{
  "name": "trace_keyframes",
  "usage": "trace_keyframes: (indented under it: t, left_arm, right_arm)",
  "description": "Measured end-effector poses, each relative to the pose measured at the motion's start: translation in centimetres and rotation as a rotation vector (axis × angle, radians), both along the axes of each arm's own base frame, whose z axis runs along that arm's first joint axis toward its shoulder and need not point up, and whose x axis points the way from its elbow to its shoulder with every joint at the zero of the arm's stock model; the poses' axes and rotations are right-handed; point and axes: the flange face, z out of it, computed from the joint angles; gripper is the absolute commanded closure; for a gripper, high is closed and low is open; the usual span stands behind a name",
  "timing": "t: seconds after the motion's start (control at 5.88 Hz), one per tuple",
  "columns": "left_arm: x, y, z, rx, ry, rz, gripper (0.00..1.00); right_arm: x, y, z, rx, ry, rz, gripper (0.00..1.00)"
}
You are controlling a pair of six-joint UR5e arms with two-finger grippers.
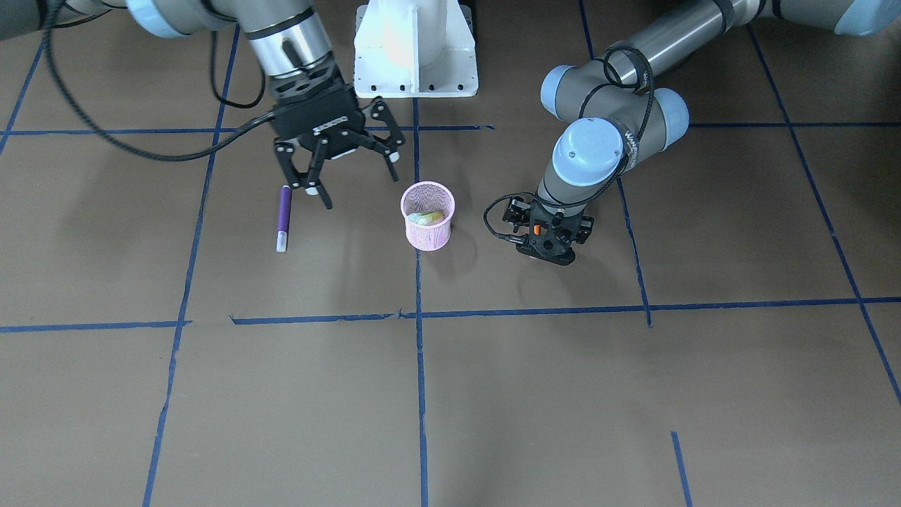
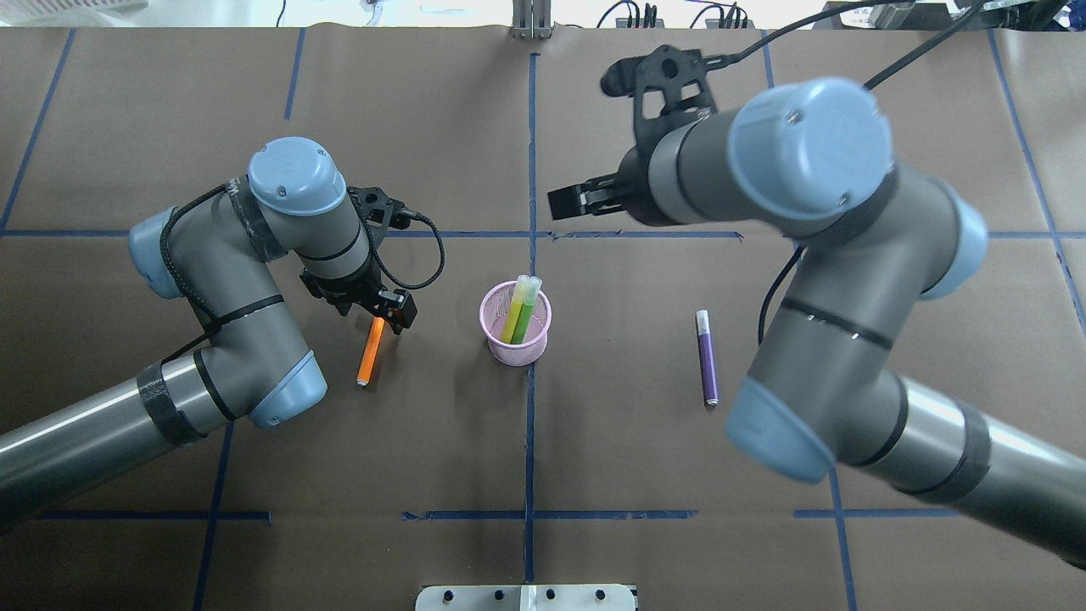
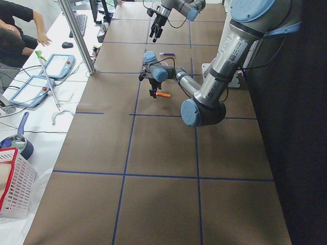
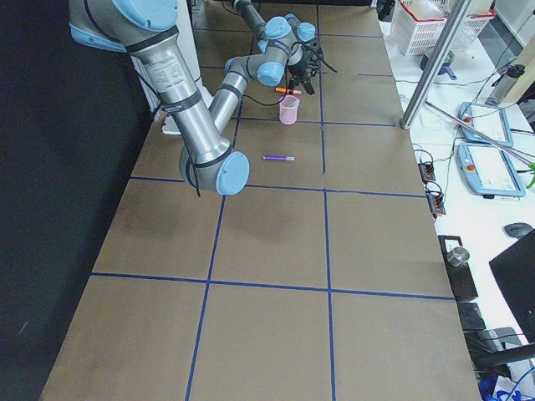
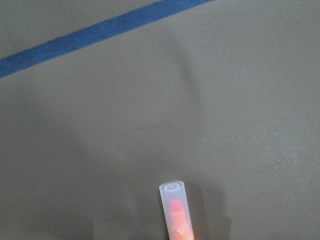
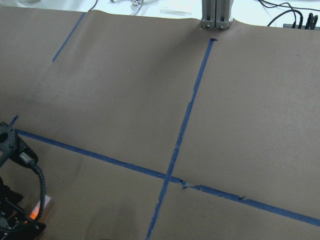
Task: Collect pens into pen holder
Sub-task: 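Move the right gripper to the purple marker while the left lifts orange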
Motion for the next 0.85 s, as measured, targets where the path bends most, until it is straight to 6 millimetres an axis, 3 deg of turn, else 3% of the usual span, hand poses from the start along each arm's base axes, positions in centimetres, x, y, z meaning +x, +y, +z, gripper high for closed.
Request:
trace_keyframes:
  t: [0.17, 0.51, 0.85]
  left_arm:
    - [0.0, 0.0, 0.0, 0.000, 0.000, 0.001, 0.51]
    - [0.1, 0.1, 0.0, 0.001, 0.000, 0.003, 0.92]
    - [0.0, 0.0, 0.0, 0.003, 0.000, 0.004, 0.98]
  right_arm:
    - [2.8, -1.6, 1.4, -0.058, 0.004, -0.039, 0.00]
    - [8.2, -4.2, 5.7, -0.152, 0.042, -0.123, 0.00]
    - [10.3, -4.8, 10.3, -0.194, 0.096, -0.160, 0.00]
